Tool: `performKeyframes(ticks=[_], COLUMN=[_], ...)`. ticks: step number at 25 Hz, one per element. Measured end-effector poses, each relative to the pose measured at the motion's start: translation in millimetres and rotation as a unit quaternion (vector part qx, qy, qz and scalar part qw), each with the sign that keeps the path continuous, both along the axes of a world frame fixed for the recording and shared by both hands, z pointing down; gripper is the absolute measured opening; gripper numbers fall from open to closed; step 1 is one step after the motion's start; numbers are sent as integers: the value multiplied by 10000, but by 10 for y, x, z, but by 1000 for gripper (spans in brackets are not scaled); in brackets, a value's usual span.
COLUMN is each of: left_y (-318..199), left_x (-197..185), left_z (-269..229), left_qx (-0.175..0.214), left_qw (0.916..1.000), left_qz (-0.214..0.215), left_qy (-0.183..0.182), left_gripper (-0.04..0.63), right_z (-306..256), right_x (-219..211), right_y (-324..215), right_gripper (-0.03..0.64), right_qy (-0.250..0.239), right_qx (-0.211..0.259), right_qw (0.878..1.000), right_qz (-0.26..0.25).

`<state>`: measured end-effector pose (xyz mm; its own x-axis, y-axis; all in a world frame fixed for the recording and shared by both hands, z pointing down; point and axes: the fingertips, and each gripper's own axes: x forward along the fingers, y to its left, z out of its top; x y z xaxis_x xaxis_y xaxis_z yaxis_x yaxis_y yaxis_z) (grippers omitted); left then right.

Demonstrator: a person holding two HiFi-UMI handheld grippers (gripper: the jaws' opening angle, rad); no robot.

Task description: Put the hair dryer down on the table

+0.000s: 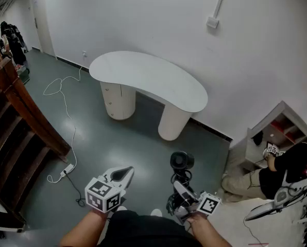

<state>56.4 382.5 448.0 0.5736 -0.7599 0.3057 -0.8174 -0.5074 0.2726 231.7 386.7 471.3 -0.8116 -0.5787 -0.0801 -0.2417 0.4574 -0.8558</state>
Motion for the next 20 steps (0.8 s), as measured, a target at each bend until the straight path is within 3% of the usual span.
performKeyframes(ticks=[14,20], left_y=[-61,-91], left_x=[-121,-350], left_z=[42,103], left_qx=[-20,-86], left_qw=[9999,9994], left_qz=[160,333], left_qy=[-11,0], left_gripper=[11,11], right_z=[-26,-59], right_x=[-111,-364], right_y=[-38,-54], right_gripper=[204,206], right_qy=[-7,-144], right_qx=[120,207], right_qw=[9998,9996], right_qz=[134,150])
